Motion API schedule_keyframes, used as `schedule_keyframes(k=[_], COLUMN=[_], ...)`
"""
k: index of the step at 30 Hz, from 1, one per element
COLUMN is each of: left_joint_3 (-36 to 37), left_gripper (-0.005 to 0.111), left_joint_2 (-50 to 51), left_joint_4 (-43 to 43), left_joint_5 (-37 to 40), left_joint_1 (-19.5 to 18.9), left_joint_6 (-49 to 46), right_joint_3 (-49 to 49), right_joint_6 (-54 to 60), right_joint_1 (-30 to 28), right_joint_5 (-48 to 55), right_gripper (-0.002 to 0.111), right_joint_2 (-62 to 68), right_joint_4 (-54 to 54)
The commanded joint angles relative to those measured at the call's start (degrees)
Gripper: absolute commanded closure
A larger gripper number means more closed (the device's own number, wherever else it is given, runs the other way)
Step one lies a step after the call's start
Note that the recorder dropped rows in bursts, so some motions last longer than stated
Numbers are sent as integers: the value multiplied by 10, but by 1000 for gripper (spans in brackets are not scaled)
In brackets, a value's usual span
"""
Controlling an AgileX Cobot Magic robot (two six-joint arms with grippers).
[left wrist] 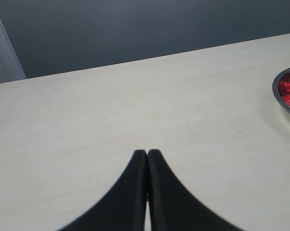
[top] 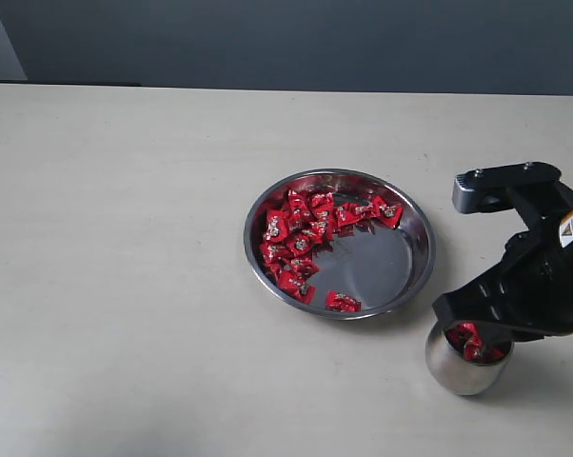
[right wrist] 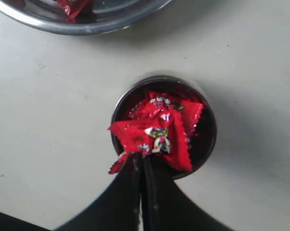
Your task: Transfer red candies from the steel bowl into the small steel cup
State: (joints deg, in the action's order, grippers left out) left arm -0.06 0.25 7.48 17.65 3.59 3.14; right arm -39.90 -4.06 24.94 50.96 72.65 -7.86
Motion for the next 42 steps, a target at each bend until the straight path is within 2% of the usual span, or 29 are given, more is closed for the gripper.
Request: schedule_keyframes(k=[1,42], left_joint_3=[1,1], left_gripper=[106,106], left_joint_2=[-2,-2], left_joint_4=[1,1], left_joint_5=[-4,-4], left_joint_1=[5,5], left_joint_6=[3,3], right_joint_3=[2,2], right_joint_6=[6,6], right_joint_1=[-1,-3], right_joint_5=[-5,9], right_gripper=[109,109], right_joint_2=[18,29], right_joint_4=[1,4])
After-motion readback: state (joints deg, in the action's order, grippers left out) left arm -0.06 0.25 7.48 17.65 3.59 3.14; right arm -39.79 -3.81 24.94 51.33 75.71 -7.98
